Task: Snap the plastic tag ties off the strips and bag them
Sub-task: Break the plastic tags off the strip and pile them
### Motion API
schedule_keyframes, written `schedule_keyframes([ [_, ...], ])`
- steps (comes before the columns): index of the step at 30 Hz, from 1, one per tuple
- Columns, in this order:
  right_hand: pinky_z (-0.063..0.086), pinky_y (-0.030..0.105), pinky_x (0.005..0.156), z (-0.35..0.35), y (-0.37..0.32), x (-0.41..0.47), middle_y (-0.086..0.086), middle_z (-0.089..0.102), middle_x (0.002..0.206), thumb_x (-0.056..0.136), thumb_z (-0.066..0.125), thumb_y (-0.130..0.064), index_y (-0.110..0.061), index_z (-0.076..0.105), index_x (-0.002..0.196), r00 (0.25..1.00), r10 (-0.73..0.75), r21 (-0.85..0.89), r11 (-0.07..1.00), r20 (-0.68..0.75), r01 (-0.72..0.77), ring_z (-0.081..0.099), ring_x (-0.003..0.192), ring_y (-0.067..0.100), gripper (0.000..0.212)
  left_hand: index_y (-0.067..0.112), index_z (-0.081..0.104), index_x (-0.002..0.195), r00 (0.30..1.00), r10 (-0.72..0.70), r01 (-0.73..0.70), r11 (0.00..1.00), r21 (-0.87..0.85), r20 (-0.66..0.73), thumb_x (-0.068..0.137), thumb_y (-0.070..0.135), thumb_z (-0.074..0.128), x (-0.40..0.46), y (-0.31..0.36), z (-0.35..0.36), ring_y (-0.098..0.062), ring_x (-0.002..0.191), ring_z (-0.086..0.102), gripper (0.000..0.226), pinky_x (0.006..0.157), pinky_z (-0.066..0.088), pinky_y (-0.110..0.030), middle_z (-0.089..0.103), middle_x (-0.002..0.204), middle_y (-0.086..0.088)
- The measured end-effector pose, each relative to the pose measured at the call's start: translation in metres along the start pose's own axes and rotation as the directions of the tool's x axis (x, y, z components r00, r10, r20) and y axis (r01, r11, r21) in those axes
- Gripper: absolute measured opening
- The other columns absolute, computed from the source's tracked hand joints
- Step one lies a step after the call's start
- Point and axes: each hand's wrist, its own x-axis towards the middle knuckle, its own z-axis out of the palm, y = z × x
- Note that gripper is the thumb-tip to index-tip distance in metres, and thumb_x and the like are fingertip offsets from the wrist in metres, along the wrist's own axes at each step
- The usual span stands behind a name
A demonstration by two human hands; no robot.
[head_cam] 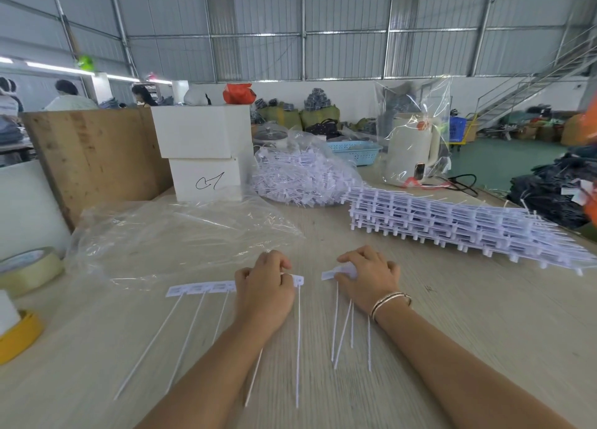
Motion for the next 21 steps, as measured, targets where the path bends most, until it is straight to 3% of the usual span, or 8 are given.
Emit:
schedule_keyframes([
  [3, 0.016, 0.029, 0.093, -0.003, -0.004, -0.005, -0.012, 0.048, 0.121, 0.087, 0.052, -0.045, -0.038, 0.055, 0.118, 0.986, -0.120, -0.004, 0.993, -0.118, 0.121, 0.044, 0.116, 0.011, 0.031, 0.025, 0.046, 0.098, 1.000, 0.023, -0.023, 1.000, 0.022, 0.008, 0.089, 0.008, 0.044, 0.001, -0.001, 0.001, -0.010, 0.083, 0.046, 0.020, 0.083, 0.021, -0.022, 0.043, 0.107, 0.008],
  [6, 0.012, 0.024, 0.085, -0.006, -0.019, -0.017, -0.015, 0.050, 0.117, 0.085, 0.031, -0.056, -0.037, 0.055, 0.120, 0.945, -0.301, 0.051, 0.950, -0.130, 0.309, 0.046, 0.110, 0.003, 0.046, 0.018, 0.051, 0.106, 0.995, 0.080, -0.075, 0.994, -0.082, 0.064, 0.092, 0.007, 0.047, -0.001, 0.004, 0.003, -0.018, 0.094, 0.051, 0.019, 0.086, 0.030, -0.026, 0.041, 0.111, 0.006],
  [9, 0.012, 0.025, 0.089, -0.002, -0.030, -0.024, -0.019, 0.050, 0.118, 0.094, 0.033, -0.048, -0.035, 0.048, 0.129, 0.937, -0.346, 0.145, 0.926, -0.044, 0.349, 0.047, 0.108, -0.003, 0.040, 0.011, 0.052, 0.105, 0.975, 0.208, -0.184, 0.952, -0.245, 0.076, 0.092, 0.004, 0.051, -0.006, 0.016, 0.003, -0.005, 0.088, 0.049, 0.015, 0.085, 0.042, -0.025, 0.041, 0.108, 0.003],
  [11, 0.015, 0.029, 0.089, -0.002, -0.031, -0.023, -0.020, 0.054, 0.105, 0.098, 0.038, -0.039, -0.034, 0.057, 0.113, 0.957, -0.291, 0.220, 0.933, -0.005, 0.285, 0.049, 0.102, -0.002, 0.025, 0.010, 0.051, 0.103, 0.967, 0.247, -0.220, 0.931, -0.291, 0.061, 0.091, 0.002, 0.052, -0.006, 0.019, 0.002, 0.003, 0.087, 0.046, 0.015, 0.082, 0.040, -0.015, 0.041, 0.107, 0.001],
  [13, 0.018, 0.032, 0.088, -0.006, -0.030, -0.021, -0.018, 0.055, 0.088, 0.097, 0.043, -0.035, -0.033, 0.059, 0.087, 0.970, -0.237, 0.282, 0.935, 0.047, 0.214, 0.051, 0.094, 0.001, 0.019, 0.009, 0.051, 0.103, 0.964, 0.263, -0.237, 0.923, -0.304, 0.047, 0.090, 0.000, 0.053, -0.006, 0.019, 0.001, -0.001, 0.087, 0.046, 0.016, 0.083, 0.041, -0.017, 0.040, 0.106, 0.000],
  [17, 0.029, 0.041, 0.098, -0.010, -0.026, -0.020, -0.009, 0.059, 0.083, 0.094, 0.052, -0.028, -0.021, 0.062, 0.078, 0.966, -0.249, 0.438, 0.878, 0.074, 0.192, 0.055, 0.087, 0.008, 0.021, 0.016, 0.052, 0.113, 0.961, 0.263, -0.246, 0.956, -0.159, 0.092, 0.093, 0.018, 0.052, -0.004, 0.012, -0.003, -0.012, 0.096, 0.049, 0.019, 0.094, 0.035, -0.027, 0.047, 0.111, 0.006],
  [19, 0.033, 0.049, 0.099, -0.010, -0.024, -0.020, -0.006, 0.057, 0.078, 0.094, 0.052, -0.021, -0.019, 0.061, 0.076, 0.972, -0.231, 0.543, 0.822, 0.046, 0.170, 0.054, 0.081, 0.013, 0.020, 0.025, 0.055, 0.110, 0.964, 0.247, -0.247, 0.969, -0.009, 0.096, 0.097, 0.029, 0.043, -0.001, 0.006, -0.006, -0.008, 0.093, 0.051, 0.018, 0.099, 0.027, -0.027, 0.059, 0.097, 0.012],
  [21, 0.033, 0.051, 0.098, -0.010, -0.023, -0.019, -0.008, 0.051, 0.072, 0.095, 0.050, -0.017, -0.027, 0.055, 0.071, 0.981, -0.193, 0.600, 0.789, 0.036, 0.133, 0.050, 0.078, 0.013, 0.026, 0.028, 0.057, 0.091, 0.969, 0.222, -0.236, 0.962, 0.135, 0.110, 0.098, 0.032, 0.037, 0.002, 0.001, -0.010, -0.010, 0.082, 0.053, 0.022, 0.098, 0.028, -0.031, 0.058, 0.076, 0.010],
])
